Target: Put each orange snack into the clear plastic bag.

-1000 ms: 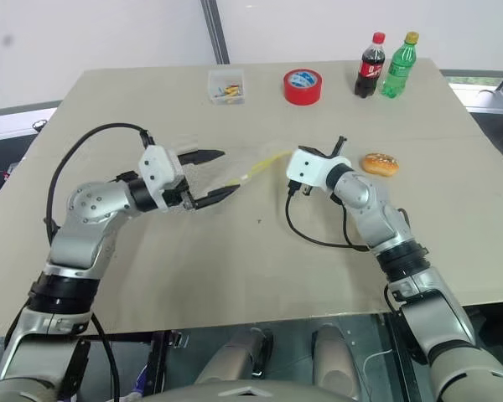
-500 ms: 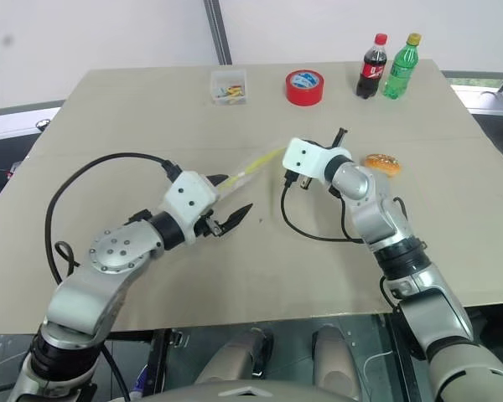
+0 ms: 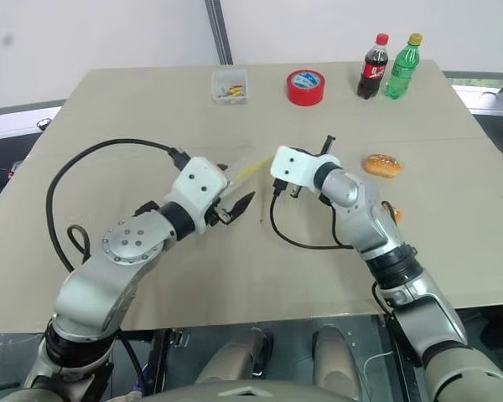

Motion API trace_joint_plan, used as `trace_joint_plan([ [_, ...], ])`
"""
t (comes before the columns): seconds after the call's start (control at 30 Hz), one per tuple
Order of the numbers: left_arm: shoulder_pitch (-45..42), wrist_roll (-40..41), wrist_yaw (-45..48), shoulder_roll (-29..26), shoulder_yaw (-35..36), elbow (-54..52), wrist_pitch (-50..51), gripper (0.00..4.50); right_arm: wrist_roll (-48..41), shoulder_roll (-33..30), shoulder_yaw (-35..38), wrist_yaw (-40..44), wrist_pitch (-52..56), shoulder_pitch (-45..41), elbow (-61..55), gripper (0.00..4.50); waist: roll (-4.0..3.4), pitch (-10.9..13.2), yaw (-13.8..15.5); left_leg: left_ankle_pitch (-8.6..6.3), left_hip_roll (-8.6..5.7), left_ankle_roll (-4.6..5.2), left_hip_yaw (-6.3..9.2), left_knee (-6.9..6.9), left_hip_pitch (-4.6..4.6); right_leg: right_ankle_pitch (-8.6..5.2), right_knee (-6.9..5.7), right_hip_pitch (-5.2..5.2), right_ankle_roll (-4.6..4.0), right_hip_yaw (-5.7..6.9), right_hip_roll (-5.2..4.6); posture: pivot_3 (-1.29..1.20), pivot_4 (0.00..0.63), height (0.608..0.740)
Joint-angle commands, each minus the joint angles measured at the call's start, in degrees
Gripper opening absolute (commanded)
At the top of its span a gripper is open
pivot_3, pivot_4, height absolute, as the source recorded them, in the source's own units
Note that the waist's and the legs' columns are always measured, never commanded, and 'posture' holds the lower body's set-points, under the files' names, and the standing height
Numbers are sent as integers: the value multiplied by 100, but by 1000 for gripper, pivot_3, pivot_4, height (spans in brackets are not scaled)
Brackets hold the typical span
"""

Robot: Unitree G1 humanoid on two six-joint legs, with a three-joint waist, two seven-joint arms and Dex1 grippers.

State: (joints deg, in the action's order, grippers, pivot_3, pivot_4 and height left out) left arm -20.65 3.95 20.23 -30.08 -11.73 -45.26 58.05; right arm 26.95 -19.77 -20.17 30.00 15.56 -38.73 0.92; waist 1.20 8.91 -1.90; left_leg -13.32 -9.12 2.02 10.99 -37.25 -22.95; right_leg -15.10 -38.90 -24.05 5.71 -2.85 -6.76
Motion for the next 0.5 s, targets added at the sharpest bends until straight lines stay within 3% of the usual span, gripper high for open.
trace_joint_plan([
  [0.03,-5,-26,48,-128,133,-91,-108,2961,47,27,64,-145,-15,5,-217,0,0,0,-2,0,0,0,0,0,0,0,0,0,0,0,0,0,150,710],
  [0.07,27,-13,71,-175,168,-113,-92,2513,43,32,73,-172,-9,10,-203,0,0,0,-2,0,0,0,0,0,0,0,0,0,0,0,0,0,150,710],
  [0.23,238,71,279,-530,378,-304,-43,2513,22,-25,145,-303,-66,-50,-27,0,0,0,-5,0,0,0,0,1,0,0,0,0,0,-1,1,0,150,710],
  [0.5,239,158,329,-564,402,-339,6,2513,-42,-56,182,-393,-189,-174,222,0,0,0,22,0,0,-1,0,2,1,0,2,1,0,1,0,0,150,710],
])
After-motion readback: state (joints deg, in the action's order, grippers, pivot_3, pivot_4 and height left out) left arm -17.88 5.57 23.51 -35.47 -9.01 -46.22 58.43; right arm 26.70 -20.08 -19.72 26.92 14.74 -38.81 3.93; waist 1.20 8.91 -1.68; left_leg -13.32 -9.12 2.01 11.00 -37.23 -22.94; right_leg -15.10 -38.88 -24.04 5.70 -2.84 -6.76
